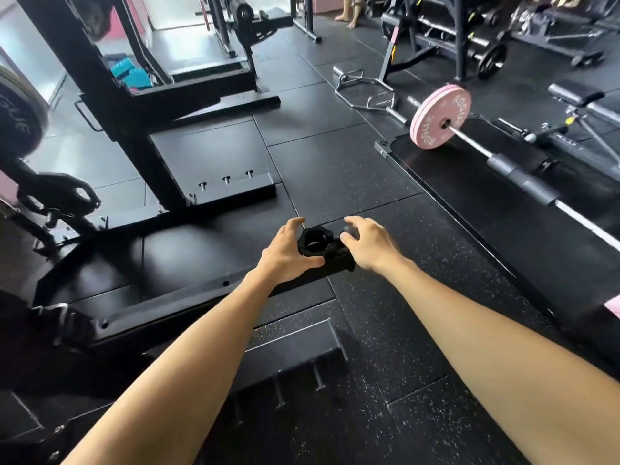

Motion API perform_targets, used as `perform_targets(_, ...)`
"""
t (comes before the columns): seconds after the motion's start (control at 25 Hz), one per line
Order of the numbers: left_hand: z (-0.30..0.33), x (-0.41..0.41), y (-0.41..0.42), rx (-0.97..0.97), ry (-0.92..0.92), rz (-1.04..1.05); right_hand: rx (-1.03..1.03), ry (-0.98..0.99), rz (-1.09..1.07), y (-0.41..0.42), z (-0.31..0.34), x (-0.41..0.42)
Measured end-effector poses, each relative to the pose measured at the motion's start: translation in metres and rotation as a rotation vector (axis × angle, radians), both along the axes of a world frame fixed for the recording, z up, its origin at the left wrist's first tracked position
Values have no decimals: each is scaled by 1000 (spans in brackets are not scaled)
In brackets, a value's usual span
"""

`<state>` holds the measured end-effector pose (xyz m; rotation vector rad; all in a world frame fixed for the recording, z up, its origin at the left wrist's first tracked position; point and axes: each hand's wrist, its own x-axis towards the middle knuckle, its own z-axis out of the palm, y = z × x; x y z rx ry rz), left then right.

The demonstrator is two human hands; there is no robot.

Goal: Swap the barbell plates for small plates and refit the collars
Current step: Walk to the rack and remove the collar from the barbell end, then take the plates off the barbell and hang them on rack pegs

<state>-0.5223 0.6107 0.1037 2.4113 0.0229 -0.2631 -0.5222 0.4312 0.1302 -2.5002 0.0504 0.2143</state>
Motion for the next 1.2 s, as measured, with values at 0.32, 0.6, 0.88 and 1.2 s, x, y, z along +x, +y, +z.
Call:
perform_targets(0.32, 105, -156, 2, 4, -210, 54, -103, -144, 167, -2, 105, -152)
perform_targets(0.6, 201, -336, 8, -21, -429, 100, -104, -320, 243, -4, 195, -321)
perform_targets(0.88, 286, -453, 38, -42, -572, 154, -64, -431, 332, 24, 270, -426)
perform_targets(1.2, 330, -559, 140, 30, -578, 355, -18, -547, 478, 119, 330, -496)
